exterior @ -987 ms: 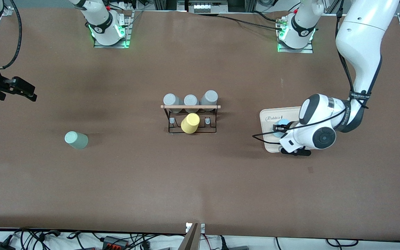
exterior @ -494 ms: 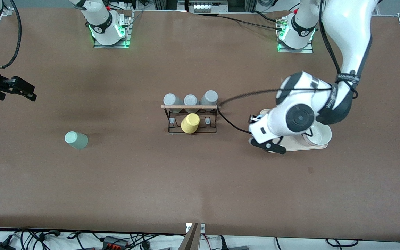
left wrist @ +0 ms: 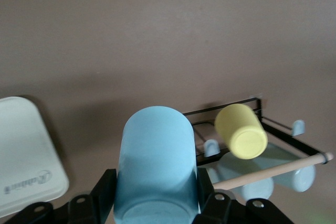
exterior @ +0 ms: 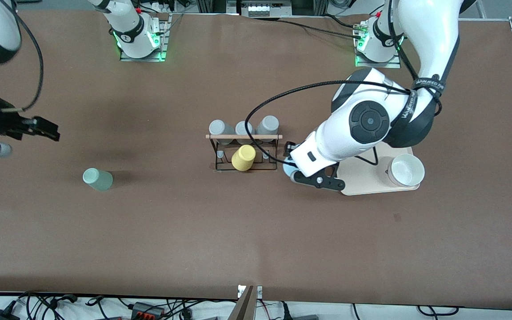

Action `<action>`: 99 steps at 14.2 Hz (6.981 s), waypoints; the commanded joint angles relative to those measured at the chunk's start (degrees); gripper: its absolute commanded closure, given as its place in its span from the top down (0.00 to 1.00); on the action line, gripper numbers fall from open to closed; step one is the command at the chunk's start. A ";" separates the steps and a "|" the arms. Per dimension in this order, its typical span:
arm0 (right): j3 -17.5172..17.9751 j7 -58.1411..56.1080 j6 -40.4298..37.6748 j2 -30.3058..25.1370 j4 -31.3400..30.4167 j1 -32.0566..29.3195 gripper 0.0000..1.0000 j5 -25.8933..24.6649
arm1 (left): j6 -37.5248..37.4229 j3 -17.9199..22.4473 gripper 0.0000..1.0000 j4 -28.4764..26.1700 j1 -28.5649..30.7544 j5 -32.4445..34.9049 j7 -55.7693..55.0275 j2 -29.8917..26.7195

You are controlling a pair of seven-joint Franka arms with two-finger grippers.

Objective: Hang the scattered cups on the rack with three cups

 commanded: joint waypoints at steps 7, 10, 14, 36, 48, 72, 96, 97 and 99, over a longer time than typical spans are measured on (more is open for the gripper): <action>0.06 -4.24 15.86 12.63 -5.93 -2.42 1.00 -0.90 | 1.36 0.75 0.01 2.96 -5.68 -0.80 -4.02 6.26; 0.06 -5.38 24.48 14.04 -11.90 -3.13 1.00 -0.90 | 3.28 0.92 0.01 0.59 -6.91 -0.54 -3.93 7.05; -0.03 -7.93 31.61 15.44 -16.67 -3.65 1.00 -0.90 | 3.82 1.01 0.05 0.58 -7.26 1.05 -3.76 8.46; 0.67 5.56 9.85 16.06 1.76 7.92 0.33 0.33 | 11.08 0.13 1.00 -35.23 19.45 6.06 0.46 -26.15; 0.67 41.96 6.47 16.85 12.42 29.46 0.33 5.34 | -0.75 0.40 1.00 -25.70 21.48 6.23 9.60 -28.46; 0.23 47.09 12.11 26.00 13.82 34.32 1.00 5.52 | -3.81 0.31 1.00 -27.28 24.64 2.71 13.38 -32.85; -0.21 4.11 2.88 -10.83 -8.40 2.93 1.00 -1.08 | -4.18 -0.75 1.00 -25.69 24.46 4.47 15.05 -32.32; -0.21 4.20 2.79 -11.18 -8.49 2.93 1.00 -0.90 | -4.18 -0.75 1.00 -25.61 24.38 4.47 15.05 -32.32; -0.21 4.11 2.44 -10.57 -7.54 2.76 1.00 -0.55 | -4.18 -0.75 1.00 -25.69 24.37 4.47 15.05 -32.32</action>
